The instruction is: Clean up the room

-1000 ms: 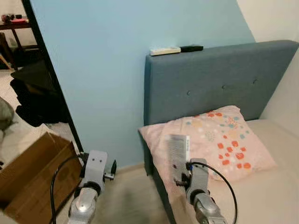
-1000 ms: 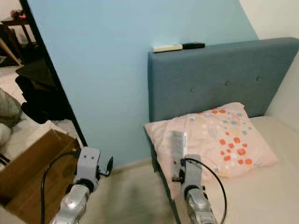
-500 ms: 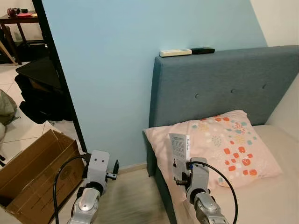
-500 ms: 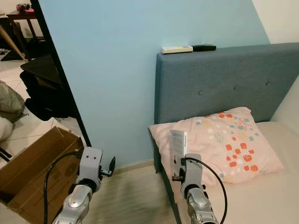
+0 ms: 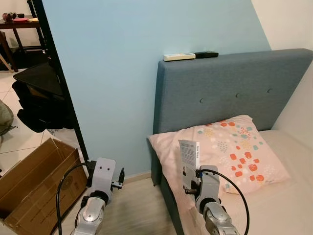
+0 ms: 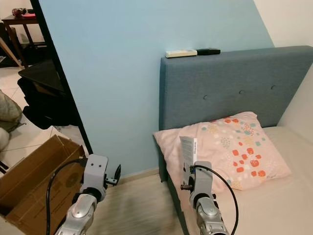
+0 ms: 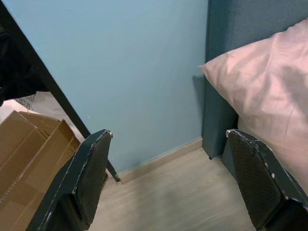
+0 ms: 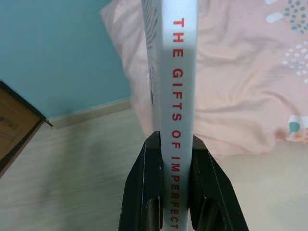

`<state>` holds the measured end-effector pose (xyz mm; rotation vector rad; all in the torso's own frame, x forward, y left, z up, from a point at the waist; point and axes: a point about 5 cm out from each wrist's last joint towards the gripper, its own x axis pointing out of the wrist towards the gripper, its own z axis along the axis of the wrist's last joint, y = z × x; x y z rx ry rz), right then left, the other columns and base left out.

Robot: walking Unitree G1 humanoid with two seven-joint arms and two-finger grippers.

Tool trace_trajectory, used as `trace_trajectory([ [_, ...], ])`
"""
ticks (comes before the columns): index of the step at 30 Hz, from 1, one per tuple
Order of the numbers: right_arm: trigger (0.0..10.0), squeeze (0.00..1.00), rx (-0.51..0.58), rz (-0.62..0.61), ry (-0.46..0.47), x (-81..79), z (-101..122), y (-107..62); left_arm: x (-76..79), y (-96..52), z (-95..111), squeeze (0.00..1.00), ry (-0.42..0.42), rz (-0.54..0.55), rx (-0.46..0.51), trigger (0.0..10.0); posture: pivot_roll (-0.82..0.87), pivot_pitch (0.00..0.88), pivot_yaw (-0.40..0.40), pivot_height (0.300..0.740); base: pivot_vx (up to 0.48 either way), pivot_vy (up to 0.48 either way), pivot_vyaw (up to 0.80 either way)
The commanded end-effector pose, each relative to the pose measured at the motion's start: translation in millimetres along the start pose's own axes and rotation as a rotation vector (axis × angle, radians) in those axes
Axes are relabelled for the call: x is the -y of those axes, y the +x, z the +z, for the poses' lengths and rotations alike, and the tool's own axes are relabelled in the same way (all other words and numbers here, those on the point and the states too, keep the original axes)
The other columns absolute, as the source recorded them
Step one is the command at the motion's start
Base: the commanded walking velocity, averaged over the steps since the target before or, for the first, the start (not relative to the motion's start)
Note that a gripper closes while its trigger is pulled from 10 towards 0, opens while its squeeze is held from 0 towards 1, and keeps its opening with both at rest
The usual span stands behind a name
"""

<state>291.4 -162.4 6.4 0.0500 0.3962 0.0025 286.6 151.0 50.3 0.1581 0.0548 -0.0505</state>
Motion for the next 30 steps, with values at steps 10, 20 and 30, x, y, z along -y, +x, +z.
trace_trajectory([
  [10,10.0,0.0,0.013,0.003,-0.012,1.8,3.6,0.8,-2.2,-3.1,-9.3,0.0,0.002,0.01,-0.051,10.0,0.0,0.023,-0.034,0.74,0.0,0.0,0.0],
  [20,10.0,0.0,-0.001,-0.003,-0.045,2.9,1.5,0.4,-1.2,-2.2,-10.0,0.0,0.008,-0.005,-0.06,10.0,0.0,0.024,-0.031,0.74,0.0,0.0,0.0],
  [30,10.0,0.0,-0.013,-0.048,-0.052,12.6,1.4,0.4,1.3,-1.5,-9.8,0.0,0.008,-0.018,-0.062,10.0,0.0,0.03,-0.032,0.74,0.0,0.0,-0.3],
])
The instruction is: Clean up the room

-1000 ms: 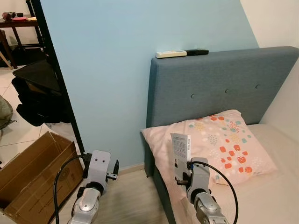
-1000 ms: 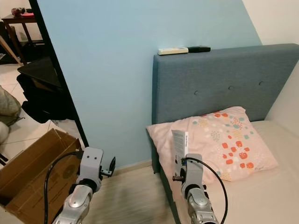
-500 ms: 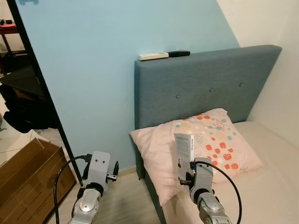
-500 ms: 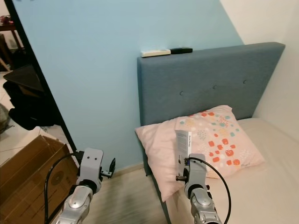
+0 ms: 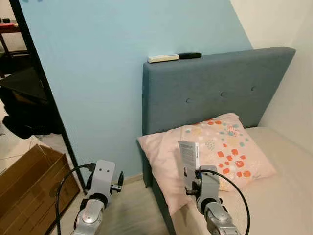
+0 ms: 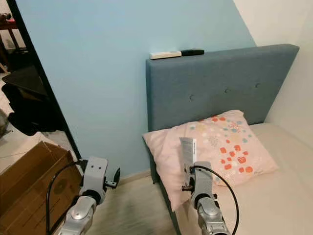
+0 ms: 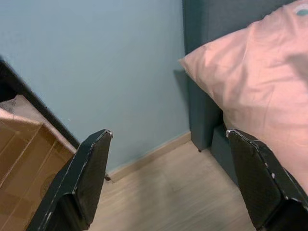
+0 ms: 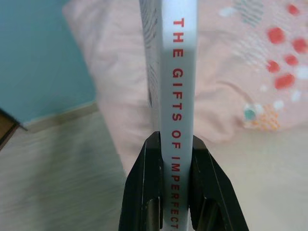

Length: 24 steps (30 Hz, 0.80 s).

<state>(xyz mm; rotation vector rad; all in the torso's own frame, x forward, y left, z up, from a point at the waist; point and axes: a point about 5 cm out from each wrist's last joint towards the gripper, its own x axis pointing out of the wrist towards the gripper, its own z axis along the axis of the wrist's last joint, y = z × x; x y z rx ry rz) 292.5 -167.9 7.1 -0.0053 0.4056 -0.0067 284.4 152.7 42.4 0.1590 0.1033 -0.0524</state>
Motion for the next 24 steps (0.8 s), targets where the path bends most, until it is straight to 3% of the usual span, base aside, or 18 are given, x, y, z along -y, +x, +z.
trace_trajectory([
  [1,10.0,0.0,-0.003,-0.027,-0.001,7.4,0.0,-0.2,1.7,0.3,-1.5,0.0,0.009,-0.011,-0.013,10.0,0.0,0.033,-0.033,0.74,0.0,0.0,-0.8],
  [24,10.0,0.0,-0.007,-0.034,-0.007,10.8,0.5,0.0,3.5,1.2,1.5,0.0,0.007,-0.008,0.008,10.0,-0.01,0.041,-0.033,0.74,0.0,0.0,-0.8],
])
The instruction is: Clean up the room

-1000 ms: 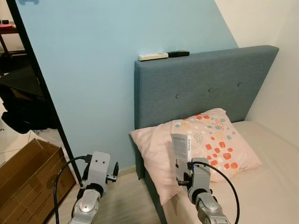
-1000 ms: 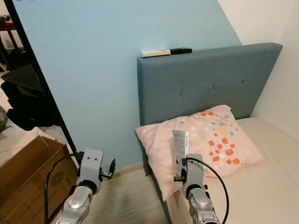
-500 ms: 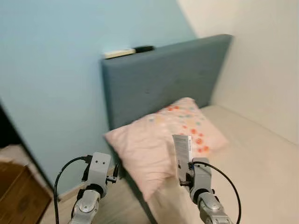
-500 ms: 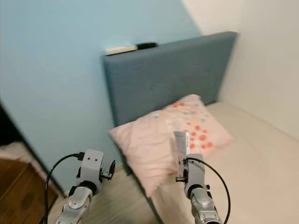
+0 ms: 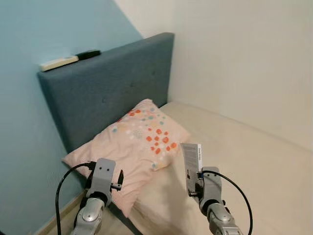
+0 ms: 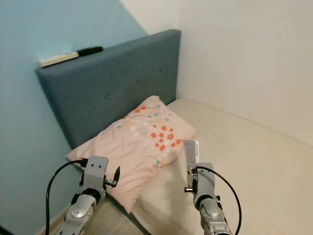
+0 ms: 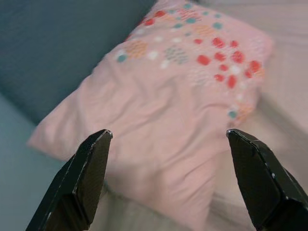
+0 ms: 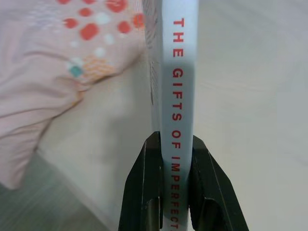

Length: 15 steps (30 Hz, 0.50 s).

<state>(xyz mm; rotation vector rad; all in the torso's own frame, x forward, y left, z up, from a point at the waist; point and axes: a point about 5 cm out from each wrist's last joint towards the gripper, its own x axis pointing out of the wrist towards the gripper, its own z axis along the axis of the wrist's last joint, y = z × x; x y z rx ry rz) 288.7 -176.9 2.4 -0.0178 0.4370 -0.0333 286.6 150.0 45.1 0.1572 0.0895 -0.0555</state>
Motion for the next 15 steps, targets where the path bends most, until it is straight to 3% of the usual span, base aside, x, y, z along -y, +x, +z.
trace_trajectory([
  [1,10.0,0.0,0.024,-0.006,0.0,1.9,6.4,1.4,1.5,-0.9,-1.8,0.0,0.008,-0.006,-0.006,10.0,-0.01,0.041,-0.033,0.74,0.0,0.0,-0.8],
  [5,10.0,0.0,0.022,-0.009,0.0,2.6,6.3,1.5,1.7,-0.9,-1.4,0.0,0.009,-0.006,-0.004,10.0,-0.01,0.042,-0.033,0.74,0.0,0.0,-0.65],
  [15,10.0,0.0,0.031,-0.019,-0.001,4.9,8.6,2.1,4.2,-0.6,-0.6,0.0,0.003,-0.011,0.002,10.0,-0.01,0.045,-0.03,0.74,0.0,0.0,0.0],
])
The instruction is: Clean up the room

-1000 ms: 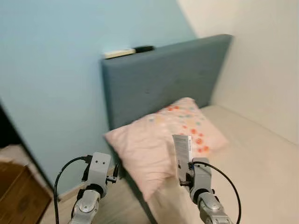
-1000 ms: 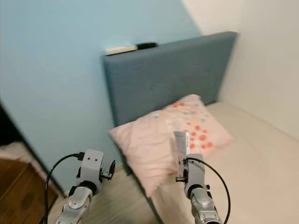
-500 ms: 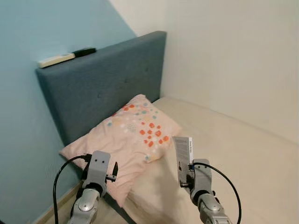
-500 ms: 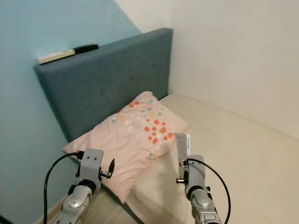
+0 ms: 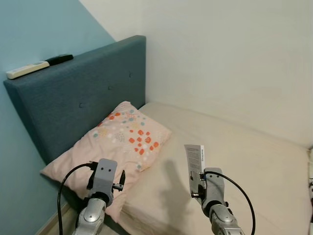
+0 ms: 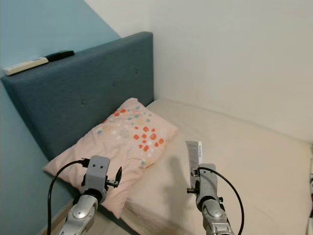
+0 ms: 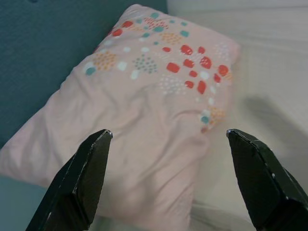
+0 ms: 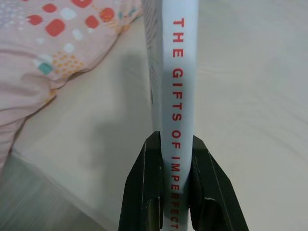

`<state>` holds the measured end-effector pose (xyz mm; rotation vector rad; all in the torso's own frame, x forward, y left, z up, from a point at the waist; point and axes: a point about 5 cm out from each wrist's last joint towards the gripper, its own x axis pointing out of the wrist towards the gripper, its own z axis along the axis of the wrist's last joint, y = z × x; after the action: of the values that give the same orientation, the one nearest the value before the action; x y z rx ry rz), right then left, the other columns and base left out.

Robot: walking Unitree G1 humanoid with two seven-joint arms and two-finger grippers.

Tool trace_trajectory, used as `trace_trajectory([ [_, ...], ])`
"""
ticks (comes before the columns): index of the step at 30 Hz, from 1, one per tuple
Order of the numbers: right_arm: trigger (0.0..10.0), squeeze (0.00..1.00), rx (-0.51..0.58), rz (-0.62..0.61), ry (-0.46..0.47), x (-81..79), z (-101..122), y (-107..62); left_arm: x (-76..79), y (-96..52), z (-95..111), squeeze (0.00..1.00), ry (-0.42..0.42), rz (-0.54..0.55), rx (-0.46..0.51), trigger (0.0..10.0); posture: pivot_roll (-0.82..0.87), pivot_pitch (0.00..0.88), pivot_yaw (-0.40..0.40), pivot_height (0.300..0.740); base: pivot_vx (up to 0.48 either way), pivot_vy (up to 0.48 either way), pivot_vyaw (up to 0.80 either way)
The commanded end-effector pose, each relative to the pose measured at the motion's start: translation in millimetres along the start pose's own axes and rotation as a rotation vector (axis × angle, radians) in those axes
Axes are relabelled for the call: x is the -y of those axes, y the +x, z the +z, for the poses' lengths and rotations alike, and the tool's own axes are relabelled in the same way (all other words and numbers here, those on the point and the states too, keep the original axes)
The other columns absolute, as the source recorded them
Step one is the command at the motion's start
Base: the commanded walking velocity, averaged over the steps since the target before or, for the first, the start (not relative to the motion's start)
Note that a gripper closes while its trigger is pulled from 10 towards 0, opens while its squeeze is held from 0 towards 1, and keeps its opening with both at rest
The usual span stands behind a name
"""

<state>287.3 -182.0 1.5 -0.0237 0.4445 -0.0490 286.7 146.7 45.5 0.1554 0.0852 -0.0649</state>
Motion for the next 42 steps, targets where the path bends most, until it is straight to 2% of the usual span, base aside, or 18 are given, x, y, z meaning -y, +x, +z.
trace_trajectory([
  [1,10.0,0.0,0.04,-0.004,0.002,-0.1,10.4,2.7,1.5,-0.8,-1.5,0.0,0.004,-0.004,-0.003,10.0,-0.01,0.043,-0.028,0.74,0.0,0.0,0.0],
  [16,10.0,0.0,0.028,0.005,-0.009,-0.9,9.3,2.9,1.9,-3.3,-5.4,0.0,0.008,-0.007,-0.02,10.0,-0.01,0.04,-0.036,0.74,0.0,0.0,0.0],
  [24,10.0,0.0,0.024,0.056,-0.069,-5.7,11.7,4.6,2.5,-5.5,-7.0,0.0,0.007,-0.015,-0.023,10.0,-0.01,0.036,-0.036,0.74,0.0,0.0,0.0],
  [30,10.0,0.0,0.034,0.061,-0.07,-6.2,16.0,6.0,3.3,-5.3,-7.0,0.0,0.006,-0.024,-0.025,10.0,-0.01,0.03,-0.038,0.74,0.0,0.0,0.0],
  [38,10.0,0.0,0.047,0.082,-0.075,-8.5,18.2,6.2,11.5,-6.2,-2.1,0.0,-0.054,-0.083,0.011,10.0,-0.01,0.029,-0.041,0.705,0.0,0.0,0.0],
  [42,10.0,0.0,0.043,0.096,-0.091,-9.5,17.3,5.9,12.7,-6.7,-1.1,0.0,-0.055,-0.096,0.016,10.0,-0.01,0.032,-0.04,0.685,0.0,0.0,0.0],
])
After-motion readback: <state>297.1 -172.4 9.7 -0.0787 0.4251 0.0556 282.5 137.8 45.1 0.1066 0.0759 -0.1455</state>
